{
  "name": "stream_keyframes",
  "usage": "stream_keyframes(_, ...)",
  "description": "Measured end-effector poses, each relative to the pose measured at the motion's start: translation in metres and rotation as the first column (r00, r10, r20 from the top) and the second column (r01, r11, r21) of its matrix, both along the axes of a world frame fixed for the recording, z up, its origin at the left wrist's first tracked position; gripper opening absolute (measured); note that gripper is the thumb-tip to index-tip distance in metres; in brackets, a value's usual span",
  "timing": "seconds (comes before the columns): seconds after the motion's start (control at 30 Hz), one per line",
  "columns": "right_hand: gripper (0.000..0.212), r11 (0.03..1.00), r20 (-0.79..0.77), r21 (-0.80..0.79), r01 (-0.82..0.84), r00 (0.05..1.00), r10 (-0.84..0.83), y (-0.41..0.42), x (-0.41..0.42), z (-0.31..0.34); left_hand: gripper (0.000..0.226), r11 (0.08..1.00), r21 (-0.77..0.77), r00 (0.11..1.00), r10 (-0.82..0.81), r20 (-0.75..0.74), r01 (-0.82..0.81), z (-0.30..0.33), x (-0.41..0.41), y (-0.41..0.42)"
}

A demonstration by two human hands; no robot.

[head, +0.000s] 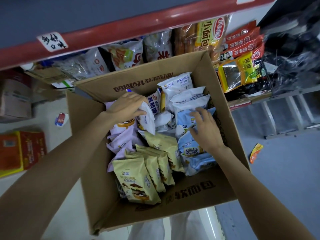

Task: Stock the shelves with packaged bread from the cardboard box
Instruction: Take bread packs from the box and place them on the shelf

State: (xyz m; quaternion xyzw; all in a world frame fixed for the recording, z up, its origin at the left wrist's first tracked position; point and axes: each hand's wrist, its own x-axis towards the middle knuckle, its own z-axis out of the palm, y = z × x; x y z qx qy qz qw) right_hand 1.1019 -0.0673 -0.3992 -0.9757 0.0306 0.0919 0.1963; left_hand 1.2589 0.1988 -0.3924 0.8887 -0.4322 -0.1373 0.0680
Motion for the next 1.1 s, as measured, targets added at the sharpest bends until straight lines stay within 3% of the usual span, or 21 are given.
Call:
stream_keyframes(0.1, 0.023, 1.000, -0.002, 0.031, -0.004, 1.000, 0.004, -0.014, -0.019, 0.011, 0.051, 0.986, -0.107, 0.992, 0.125, -0.023, -0.127, 0.005, -0.019, 0.006)
stream_keyframes(0.2, 0.047, 0.997, -0.226, 0.012, -0.082, 0.971, 0.083, -0.022, -0.051, 0.021, 0.064, 0.943, -0.218, 0.968, 0.244, -0.062, -0.252, 0.015, -0.051, 0.003)
stream_keyframes(0.33, 0.075, 0.915, -0.492, -0.203, -0.348, 0.844, 0.212, -0.023, -0.081, 0.016, 0.058, 0.870, -0.351, 0.932, 0.362, -0.026, -0.347, 0.029, -0.085, -0.005)
stream_keyframes(0.43, 0.063, 0.859, -0.440, -0.336, -0.385, 0.871, 0.218, -0.017, -0.084, 0.001, 0.057, 0.863, -0.348, 0.926, 0.377, -0.038, -0.366, 0.036, -0.098, -0.014)
stream_keyframes(0.5, 0.045, 0.859, -0.456, -0.317, -0.402, 0.859, 0.233, -0.015, -0.079, 0.004, 0.055, 0.865, -0.328, 0.923, 0.377, -0.071, -0.379, 0.043, -0.103, -0.020)
stream_keyframes(0.57, 0.039, 0.861, -0.477, -0.285, -0.421, 0.842, 0.253, -0.015, -0.075, 0.014, 0.050, 0.840, -0.337, 0.904, 0.411, -0.117, -0.425, 0.055, -0.104, -0.022)
stream_keyframes(0.63, 0.034, 0.902, -0.388, -0.262, -0.344, 0.893, 0.228, -0.016, -0.075, 0.041, 0.046, 0.792, -0.362, 0.870, 0.468, -0.158, -0.492, 0.070, -0.105, -0.020)
stream_keyframes(0.7, 0.031, 0.970, -0.291, -0.164, -0.178, 0.948, 0.125, -0.020, -0.076, 0.076, 0.037, 0.732, -0.374, 0.820, 0.537, -0.198, -0.570, 0.089, -0.108, -0.014)
stream_keyframes(0.77, 0.025, 0.997, -0.207, 0.050, 0.054, 0.978, -0.042, -0.022, -0.076, 0.117, 0.030, 0.645, -0.395, 0.750, 0.617, -0.237, -0.655, 0.110, -0.112, -0.004)
stream_keyframes(0.83, 0.017, 0.917, -0.197, 0.322, 0.234, 0.964, -0.177, -0.022, -0.071, 0.156, 0.030, 0.520, -0.419, 0.652, 0.700, -0.292, -0.745, 0.130, -0.117, 0.009)
stream_keyframes(0.9, 0.016, 0.775, -0.234, 0.529, 0.344, 0.938, -0.256, -0.018, -0.064, 0.188, 0.041, 0.359, -0.464, 0.549, 0.744, -0.382, -0.810, 0.152, -0.122, 0.022)
stream_keyframes(1.0, 0.013, 0.650, -0.211, 0.671, 0.356, 0.933, -0.293, -0.008, -0.049, 0.229, 0.038, 0.112, -0.524, 0.427, 0.733, -0.530, -0.844, 0.195, -0.126, 0.035)
stream_keyframes(1.1, 0.012, 0.627, -0.122, 0.735, 0.257, 0.960, -0.250, 0.005, -0.028, 0.261, 0.024, -0.034, -0.607, 0.399, 0.724, -0.562, -0.794, 0.243, -0.125, 0.046)
